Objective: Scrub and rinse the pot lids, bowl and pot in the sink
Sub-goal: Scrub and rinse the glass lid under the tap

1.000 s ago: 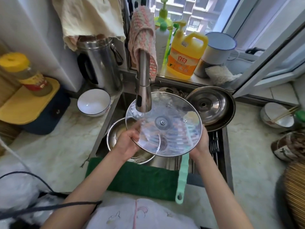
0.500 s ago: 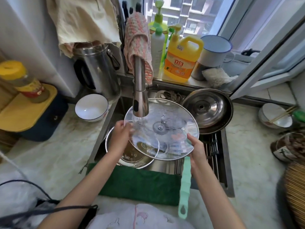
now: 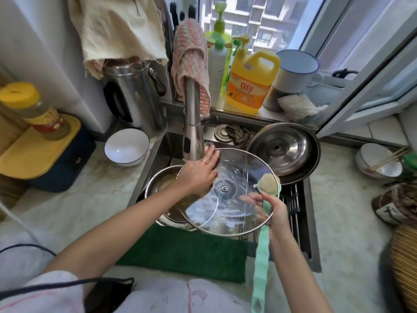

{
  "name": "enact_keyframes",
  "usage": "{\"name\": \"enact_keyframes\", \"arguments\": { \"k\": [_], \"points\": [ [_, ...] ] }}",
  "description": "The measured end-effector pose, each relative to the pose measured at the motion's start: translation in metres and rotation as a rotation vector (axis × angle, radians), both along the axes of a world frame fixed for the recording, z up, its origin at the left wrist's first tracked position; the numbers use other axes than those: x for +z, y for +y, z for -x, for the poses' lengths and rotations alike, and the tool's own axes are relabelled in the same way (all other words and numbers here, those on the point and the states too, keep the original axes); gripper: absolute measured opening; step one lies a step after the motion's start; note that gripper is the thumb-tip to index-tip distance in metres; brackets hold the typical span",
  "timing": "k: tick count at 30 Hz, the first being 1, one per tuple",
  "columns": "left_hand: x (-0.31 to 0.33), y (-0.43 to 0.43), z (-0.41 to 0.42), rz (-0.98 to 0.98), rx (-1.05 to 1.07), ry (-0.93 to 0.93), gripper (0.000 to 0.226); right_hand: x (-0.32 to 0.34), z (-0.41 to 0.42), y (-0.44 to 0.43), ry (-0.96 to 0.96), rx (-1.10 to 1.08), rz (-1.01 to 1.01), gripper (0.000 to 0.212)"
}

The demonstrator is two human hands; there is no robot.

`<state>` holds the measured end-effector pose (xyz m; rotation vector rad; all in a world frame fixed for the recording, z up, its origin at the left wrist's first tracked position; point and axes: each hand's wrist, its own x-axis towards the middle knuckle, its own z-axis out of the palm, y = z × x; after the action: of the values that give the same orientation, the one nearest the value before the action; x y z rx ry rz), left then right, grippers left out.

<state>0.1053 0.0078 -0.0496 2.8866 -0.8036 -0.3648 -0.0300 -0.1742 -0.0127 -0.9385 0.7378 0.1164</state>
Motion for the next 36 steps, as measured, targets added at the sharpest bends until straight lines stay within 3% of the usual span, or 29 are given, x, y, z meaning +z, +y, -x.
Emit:
{"name": "enact_keyframes", "arguments": {
  "k": [2, 4, 6, 12, 14, 19, 21, 24, 28, 33, 36],
  "points": [
    [0.0, -0.005, 0.022, 0.004, -0.125, 0.032, 0.06, 0.0, 0.0, -0.003, 0.009, -0.009, -0.001, 0.026],
    [0.003, -0.02, 0.043, 0.13, -0.406, 0.081, 0.056, 0.0, -0.004, 0.002, 0.018, 0.008, 0.0, 0.023],
    [0.001, -0.03, 0.033, 0.212, -0.531, 0.067, 0.053, 0.0, -0.008, 0.006, 0.026, 0.029, 0.007, 0.022],
    [-0.009, 0.01, 0.0, 0.066, -0.09, -0.009, 0.061, 0.005, -0.006, -0.007, -0.017, 0.049, 0.034, 0.025],
    [-0.009, 0.008, 0.027, 0.061, -0.099, 0.041, 0.061, 0.001, -0.005, -0.009, -0.005, 0.041, 0.067, 0.025],
    [-0.007, -0.036, 0.046, 0.282, -0.534, 0.073, 0.054, -0.006, -0.01, 0.001, 0.009, 0.048, -0.008, 0.021],
    [-0.006, -0.038, 0.019, 0.265, -0.464, 0.025, 0.054, -0.007, -0.01, -0.001, -0.003, 0.058, -0.012, 0.024],
    [-0.01, -0.011, -0.009, 0.129, -0.178, -0.023, 0.058, -0.009, -0.007, -0.011, -0.013, 0.057, 0.033, 0.026],
    [-0.012, 0.001, 0.015, 0.08, 0.037, 0.038, 0.064, -0.015, -0.008, -0.016, -0.009, 0.013, 0.027, 0.024],
    [-0.012, -0.048, 0.046, 0.146, -0.022, 0.038, 0.061, -0.037, -0.018, 0.015, -0.011, 0.046, -0.089, 0.011],
    [-0.011, -0.057, 0.04, 0.033, -0.029, 0.019, 0.059, -0.05, -0.023, 0.034, -0.029, -0.031, -0.225, 0.036]
  ]
}}
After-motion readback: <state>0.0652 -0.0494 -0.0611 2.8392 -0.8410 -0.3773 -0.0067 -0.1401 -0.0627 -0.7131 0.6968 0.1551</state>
